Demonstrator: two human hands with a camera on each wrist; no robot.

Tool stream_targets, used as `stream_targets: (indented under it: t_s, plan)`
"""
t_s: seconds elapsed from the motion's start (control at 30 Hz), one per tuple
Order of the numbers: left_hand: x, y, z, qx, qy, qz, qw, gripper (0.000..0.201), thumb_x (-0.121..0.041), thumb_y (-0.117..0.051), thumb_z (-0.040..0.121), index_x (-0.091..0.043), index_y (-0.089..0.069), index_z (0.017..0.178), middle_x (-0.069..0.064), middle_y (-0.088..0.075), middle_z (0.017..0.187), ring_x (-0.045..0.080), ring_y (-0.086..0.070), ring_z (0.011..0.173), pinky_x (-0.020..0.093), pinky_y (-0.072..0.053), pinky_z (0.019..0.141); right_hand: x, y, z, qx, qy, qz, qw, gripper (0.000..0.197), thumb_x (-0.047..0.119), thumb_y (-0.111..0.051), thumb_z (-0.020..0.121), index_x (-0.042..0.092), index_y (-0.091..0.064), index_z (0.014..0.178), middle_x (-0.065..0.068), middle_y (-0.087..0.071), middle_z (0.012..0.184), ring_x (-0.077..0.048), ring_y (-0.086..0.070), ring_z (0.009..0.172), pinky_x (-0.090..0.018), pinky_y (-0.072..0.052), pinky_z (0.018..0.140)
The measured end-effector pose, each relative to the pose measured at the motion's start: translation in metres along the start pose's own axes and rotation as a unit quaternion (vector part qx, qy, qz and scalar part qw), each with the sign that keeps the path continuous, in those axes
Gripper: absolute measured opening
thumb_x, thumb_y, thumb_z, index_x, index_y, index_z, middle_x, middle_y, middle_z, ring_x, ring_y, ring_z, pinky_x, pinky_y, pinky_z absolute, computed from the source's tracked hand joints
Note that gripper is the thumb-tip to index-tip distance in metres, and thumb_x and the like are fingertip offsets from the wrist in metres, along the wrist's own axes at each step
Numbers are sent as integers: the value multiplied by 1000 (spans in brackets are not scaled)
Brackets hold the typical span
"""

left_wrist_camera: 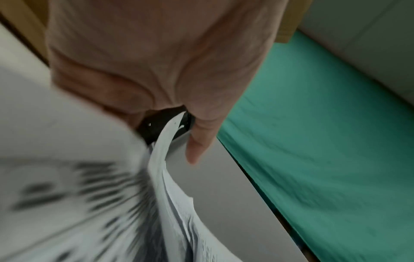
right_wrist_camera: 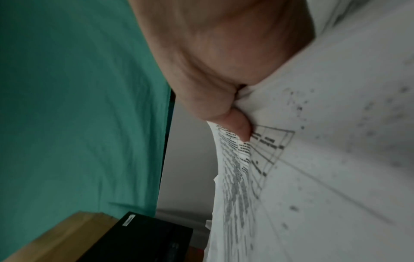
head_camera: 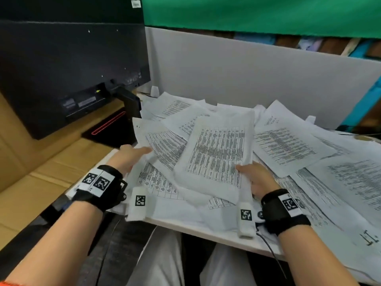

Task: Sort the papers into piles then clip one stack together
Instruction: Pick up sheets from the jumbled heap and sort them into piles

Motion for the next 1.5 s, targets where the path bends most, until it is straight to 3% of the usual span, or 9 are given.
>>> stream_targets:
  t_s: [0.23,0.4,0.57,0.67,0.83,1.03,1.27,1.37,1.5]
  plan:
    - [-37,-30,-17,-14,-139,151,979,48,-32,-76,73,1,-66,106,16,-69,106,31,-66,97,42,-53,87,-2,5,-2,49,-84,75,992,36,10,-65,91,3,-57,125,-21,-68,113,-38,-66,104,-55,-53,92]
    - [-106,6,-102,-191,-388,245,867,24,-22,-61,91,0,-68,95,7,-62,74,26,-60,75,21,-32,60,-2,19,-4,23,-8,-37,999,38,10,-64,92,6,-52,128,-11,-62,99,-29,-60,91,-48,-52,92]
    - [-150,44,-145,-138,-504,143,841,28,-26,-64,88,-27,-62,115,-11,-63,111,-6,-60,95,19,-48,83,33,19,-27,-45,146,-136,979,75,36,-66,91,16,-27,152,1,-45,144,-18,-50,125,-36,-43,100]
    - [-157,41,-144,-80,-510,90,852,29,-26,-66,85,-30,-62,114,-15,-65,114,-2,-64,104,23,-52,89,69,10,-51,29,263,-51,963,86,56,-65,80,29,-26,151,10,-43,146,-8,-46,131,-29,-39,105]
    - [-151,17,-117,-12,-438,65,897,31,-29,-68,84,-19,-68,113,-9,-72,103,3,-70,92,19,-58,77,80,-5,-48,67,257,17,964,19,31,-61,95,17,-68,104,0,-76,102,-12,-74,88,-26,-58,72]
    - [-135,29,-89,-157,-427,197,868,34,-31,-59,92,1,-66,87,8,-55,66,17,-46,56,29,-35,54,26,30,-9,3,83,-1,997,13,14,-59,97,5,-66,103,-14,-72,100,-22,-67,78,-30,-53,61]
    - [-156,66,-62,-311,-457,-29,833,12,-25,-43,89,-28,-54,94,4,-63,104,20,-62,98,40,-52,88,-4,38,-6,42,-23,-19,999,5,6,-60,95,2,-63,96,-20,-70,95,-34,-68,82,-45,-61,74]
    - [-168,48,-61,-256,-420,-95,865,24,-13,-42,86,-14,-52,108,10,-61,117,16,-60,106,24,-50,94,-9,32,-10,45,-39,7,998,4,3,-61,93,-1,-61,92,-19,-68,86,-28,-67,66,-33,-60,51]
    - [-160,-25,-48,-61,-331,-80,938,38,8,-37,86,-2,-60,116,6,-65,106,16,-64,94,15,-53,67,-16,20,-13,44,-55,43,997,8,-1,-57,94,-7,-61,96,-22,-68,86,-24,-69,60,-32,-58,53]
Point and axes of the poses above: each hand's wrist, its own z-axis towards the middle knuckle, its own y-axis out of the back of the hand, x = y × z, the point moved 2 cm from there along z, towards the middle knuckle
